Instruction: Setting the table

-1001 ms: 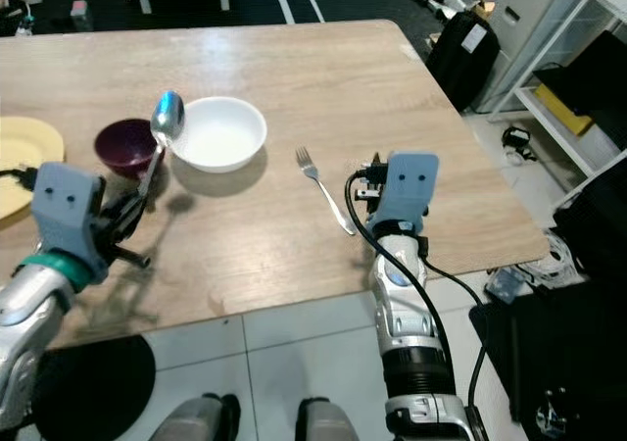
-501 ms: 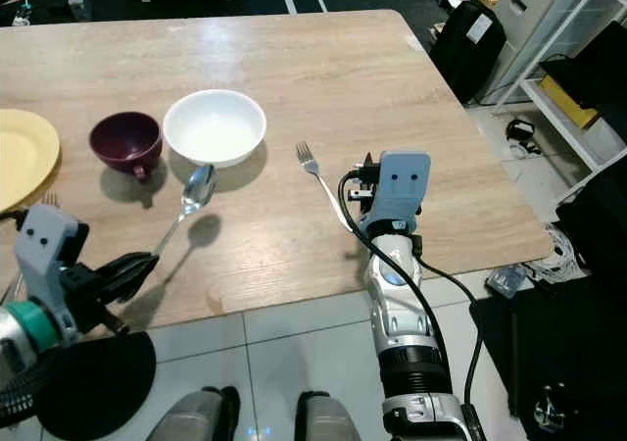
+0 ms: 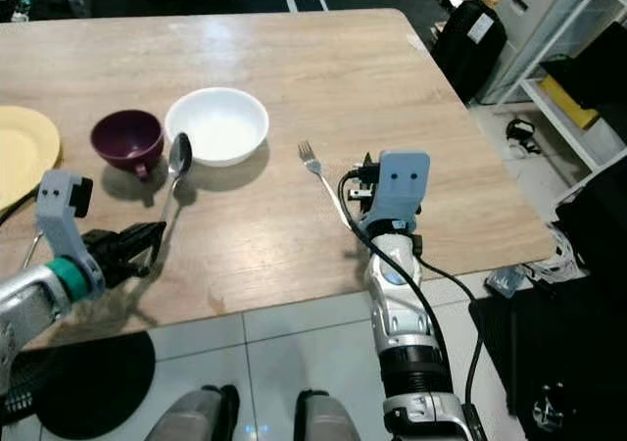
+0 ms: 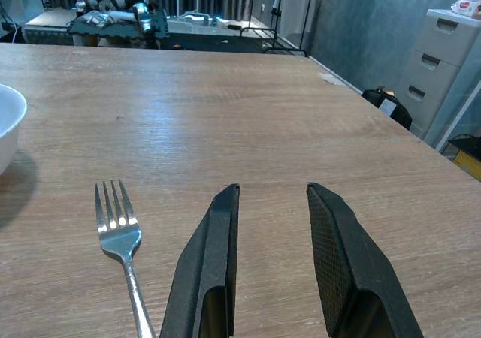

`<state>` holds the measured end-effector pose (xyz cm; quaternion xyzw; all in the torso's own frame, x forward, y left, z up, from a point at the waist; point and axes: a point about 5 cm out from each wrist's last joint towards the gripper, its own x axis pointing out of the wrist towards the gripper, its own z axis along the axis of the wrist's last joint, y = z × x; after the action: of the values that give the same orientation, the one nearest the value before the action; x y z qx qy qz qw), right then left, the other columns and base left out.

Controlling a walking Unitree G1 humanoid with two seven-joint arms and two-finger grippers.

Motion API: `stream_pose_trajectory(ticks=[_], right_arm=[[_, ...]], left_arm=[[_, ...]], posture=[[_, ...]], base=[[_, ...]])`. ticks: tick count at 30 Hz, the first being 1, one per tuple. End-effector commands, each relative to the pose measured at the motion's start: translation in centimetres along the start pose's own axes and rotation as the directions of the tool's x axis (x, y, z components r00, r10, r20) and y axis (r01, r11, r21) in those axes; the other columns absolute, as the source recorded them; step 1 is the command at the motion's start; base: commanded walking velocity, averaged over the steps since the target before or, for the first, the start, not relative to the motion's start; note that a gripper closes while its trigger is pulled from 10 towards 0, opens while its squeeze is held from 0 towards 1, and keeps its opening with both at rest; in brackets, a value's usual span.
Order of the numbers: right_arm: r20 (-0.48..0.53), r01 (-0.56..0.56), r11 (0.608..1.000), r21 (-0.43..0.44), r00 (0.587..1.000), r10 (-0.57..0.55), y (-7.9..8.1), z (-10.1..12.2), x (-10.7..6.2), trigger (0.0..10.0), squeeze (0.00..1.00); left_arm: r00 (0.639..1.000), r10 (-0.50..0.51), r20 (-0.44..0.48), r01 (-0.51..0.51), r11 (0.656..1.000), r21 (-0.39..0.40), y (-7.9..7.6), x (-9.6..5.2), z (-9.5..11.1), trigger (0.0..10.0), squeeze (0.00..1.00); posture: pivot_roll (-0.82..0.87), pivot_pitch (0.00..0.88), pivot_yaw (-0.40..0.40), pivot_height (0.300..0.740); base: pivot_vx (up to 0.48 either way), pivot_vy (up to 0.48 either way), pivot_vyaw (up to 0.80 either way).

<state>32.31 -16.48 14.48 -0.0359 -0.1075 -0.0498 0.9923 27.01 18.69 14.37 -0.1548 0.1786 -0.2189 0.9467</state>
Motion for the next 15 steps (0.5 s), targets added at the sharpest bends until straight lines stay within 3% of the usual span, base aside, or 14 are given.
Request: stream_pose_trajectory(ticks=[1, 8, 9, 10, 12, 14, 15], right_arm=[[-0.018, 0.005, 1.000, -0.006, 1.000, -0.006, -0.4, -0.3, -0.2, 10.0, 0.00], [-0.017, 0.011, 1.000, -0.007, 1.000, -0.011, -0.5, -0.3, -0.2, 10.0, 0.00], [-0.017, 0.012, 1.000, -0.008, 1.000, -0.012, -0.5, -0.3, -0.3, 10.0, 0.00], [-0.017, 0.012, 1.000, -0.008, 1.000, -0.012, -0.5, -0.3, -0.3, 10.0, 0.00], [-0.017, 0.014, 1.000, -0.009, 1.000, -0.014, -0.5, -0.3, -0.3, 10.0, 0.00], [-0.017, 0.014, 1.000, -0.009, 1.000, -0.014, -0.5, -0.3, -0.3, 10.0, 0.00], [-0.018, 0.014, 1.000, -0.009, 1.000, -0.015, -0.6, -0.3, -0.3, 10.0, 0.00]], left_arm=[[1.000, -0.004, -0.025, 0.003, 1.000, -0.025, 0.1, 0.2, -0.4, 10.0, 0.00], [0.998, -0.016, -0.055, 0.014, 0.999, -0.043, -0.5, 0.7, -0.7, 10.0, 0.00], [0.996, -0.044, -0.080, 0.044, 0.999, -0.010, -1.5, 0.9, -1.2, 10.0, 0.00], [0.996, -0.044, -0.080, 0.044, 0.999, -0.010, -1.5, 0.9, -1.2, 10.0, 0.00], [0.984, -0.127, -0.121, 0.139, 0.986, 0.089, -3.2, -0.1, -1.8, 10.0, 0.00], [0.984, -0.127, -0.121, 0.139, 0.986, 0.089, -3.2, -0.1, -1.8, 10.0, 0.00], [0.978, -0.152, -0.140, 0.169, 0.979, 0.117, -3.6, -0.9, -1.9, 10.0, 0.00]], posture=[[0.10, 0.054, 0.021, 0.740], [0.10, 0.055, 0.024, 0.740], [0.10, 0.056, 0.024, 0.740], [0.10, 0.056, 0.024, 0.740], [0.10, 0.060, 0.026, 0.740], [0.10, 0.060, 0.026, 0.740], [0.10, 0.060, 0.026, 0.740]], base=[[0.000, 0.000, 0.00], [0.000, 0.000, 0.00], [0.000, 0.000, 0.00], [0.000, 0.000, 0.00], [0.000, 0.000, 0.00], [0.000, 0.000, 0.00], [0.000, 0.000, 0.00]])
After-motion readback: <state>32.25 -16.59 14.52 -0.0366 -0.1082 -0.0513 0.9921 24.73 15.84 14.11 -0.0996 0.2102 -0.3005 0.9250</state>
